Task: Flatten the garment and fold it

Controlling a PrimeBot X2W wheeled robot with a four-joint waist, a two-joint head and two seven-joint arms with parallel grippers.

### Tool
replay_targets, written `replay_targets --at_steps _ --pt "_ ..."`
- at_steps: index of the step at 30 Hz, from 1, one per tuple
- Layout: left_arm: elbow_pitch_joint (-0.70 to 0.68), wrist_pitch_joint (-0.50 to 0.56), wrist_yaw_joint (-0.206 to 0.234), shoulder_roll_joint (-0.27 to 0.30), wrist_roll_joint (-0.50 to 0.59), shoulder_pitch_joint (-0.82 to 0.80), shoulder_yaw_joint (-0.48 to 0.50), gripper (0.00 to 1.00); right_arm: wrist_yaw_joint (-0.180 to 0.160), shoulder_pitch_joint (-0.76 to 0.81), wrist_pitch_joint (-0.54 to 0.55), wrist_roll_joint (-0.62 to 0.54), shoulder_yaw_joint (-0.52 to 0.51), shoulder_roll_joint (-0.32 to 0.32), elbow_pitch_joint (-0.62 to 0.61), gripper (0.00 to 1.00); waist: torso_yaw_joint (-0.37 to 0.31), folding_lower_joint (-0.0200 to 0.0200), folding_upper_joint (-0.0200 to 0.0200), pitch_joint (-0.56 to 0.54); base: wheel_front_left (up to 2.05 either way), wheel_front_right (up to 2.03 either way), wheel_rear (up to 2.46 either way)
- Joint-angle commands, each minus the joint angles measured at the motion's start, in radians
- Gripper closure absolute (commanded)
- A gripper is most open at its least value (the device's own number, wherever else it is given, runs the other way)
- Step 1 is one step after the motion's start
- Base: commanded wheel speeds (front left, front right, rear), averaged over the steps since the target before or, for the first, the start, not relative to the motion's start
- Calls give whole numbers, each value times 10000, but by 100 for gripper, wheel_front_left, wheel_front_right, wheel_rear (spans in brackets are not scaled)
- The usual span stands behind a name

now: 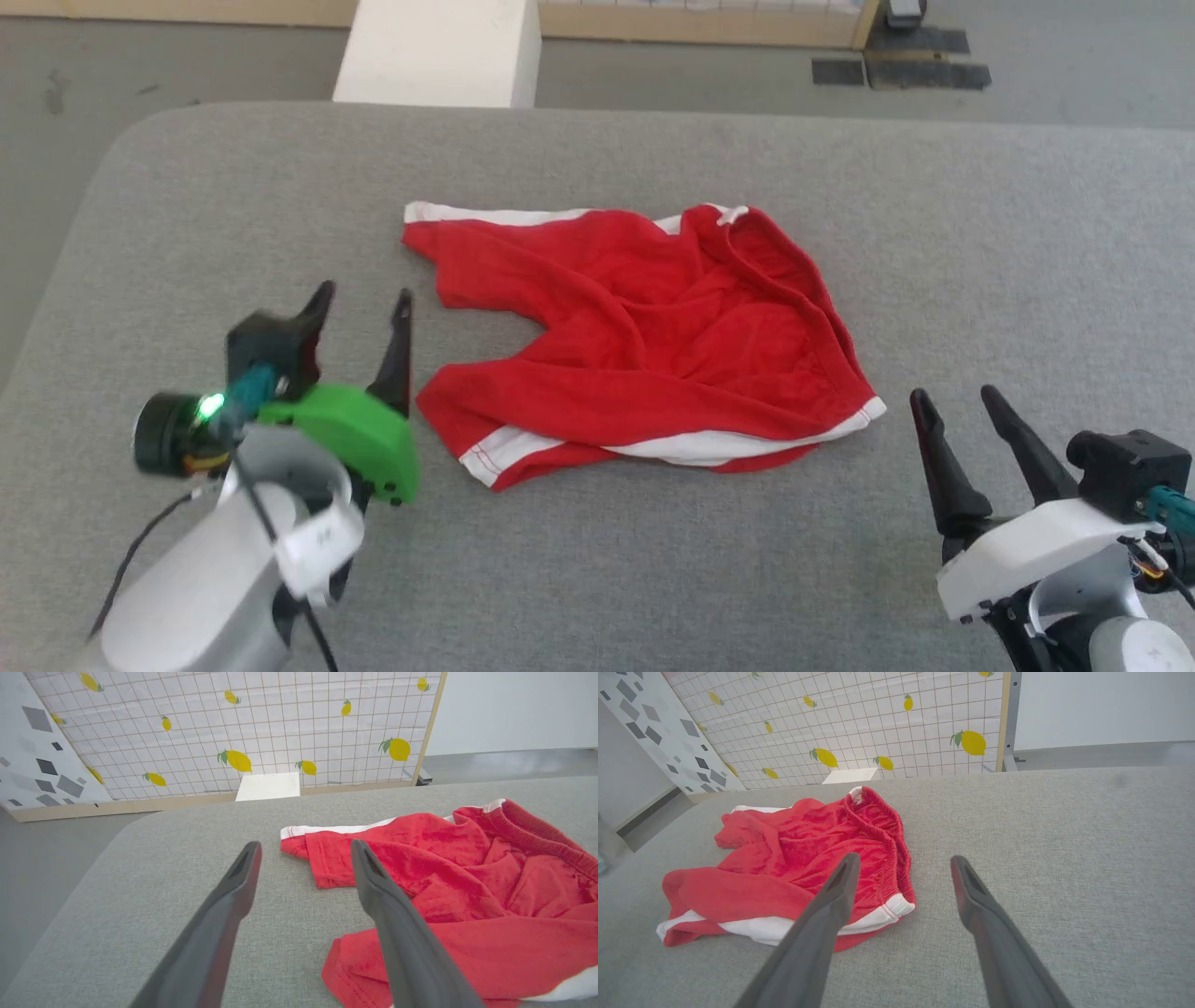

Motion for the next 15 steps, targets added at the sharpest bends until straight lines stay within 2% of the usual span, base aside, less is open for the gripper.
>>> replay_targets --at_steps 1,4,10,15 --pt "-86 -474 168 -36 147 320 118 0 -13 142 95 95 25 -64 -1 0 220 0 0 -286 0 0 0" --pt "-356 -1372 435 17 620 900 47 0 -13 206 363 170 0 -163 -39 0 359 0 0 -377 0 0 0" --pt "-661 -1876 664 13 1533 1528 -233 0 -13 17 1576 289 -38 -589 -78 0 770 0 0 -249 0 0 0" --pt "-637 -1946 427 -124 1946 1468 -423 0 -13 -850 3391 255 35 -1236 123 0 1127 0 0 46 0 0 0"
